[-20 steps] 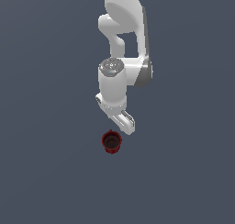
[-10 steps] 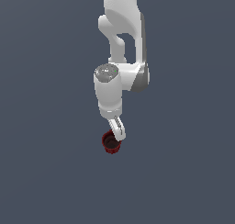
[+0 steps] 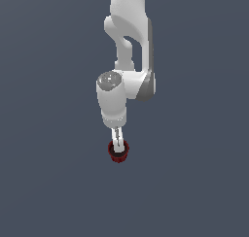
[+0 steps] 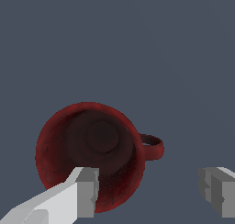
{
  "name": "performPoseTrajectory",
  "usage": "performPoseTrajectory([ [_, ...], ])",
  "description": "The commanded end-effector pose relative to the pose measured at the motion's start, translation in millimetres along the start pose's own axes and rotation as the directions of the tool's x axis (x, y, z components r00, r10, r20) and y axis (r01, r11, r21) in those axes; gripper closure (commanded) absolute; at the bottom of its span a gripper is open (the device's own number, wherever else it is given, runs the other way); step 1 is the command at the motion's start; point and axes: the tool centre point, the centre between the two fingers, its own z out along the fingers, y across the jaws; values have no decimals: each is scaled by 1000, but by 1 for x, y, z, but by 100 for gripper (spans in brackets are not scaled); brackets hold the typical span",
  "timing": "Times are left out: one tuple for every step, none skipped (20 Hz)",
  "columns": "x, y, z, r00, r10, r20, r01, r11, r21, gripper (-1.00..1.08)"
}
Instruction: Pick up the object and move it to a goal position.
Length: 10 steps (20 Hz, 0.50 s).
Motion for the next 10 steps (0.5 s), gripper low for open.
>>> performPoseTrajectory([
  [2,0,2,999,37,-1,-37,999,2,-60],
  [2,-1,2,999,48,-1,-48,999,3,-60],
  [3,-1,2,998,56,-1,-56,998,3,-60],
  [3,-1,3,998,64,-1,-64,998,4,-60],
  [4,-1,3,998,69,-2,-69,998,4,-60],
  [4,-1,3,997,73,-2,-73,997,4,-60],
  [4,-1,3,997,75,-2,-75,997,5,-60],
  [4,-1,3,997,76,-2,-76,997,5,-60],
  [4,-1,3,997,71,-2,-71,997,4,-60],
  [4,-1,4,997,71,-2,-71,997,4,-60],
])
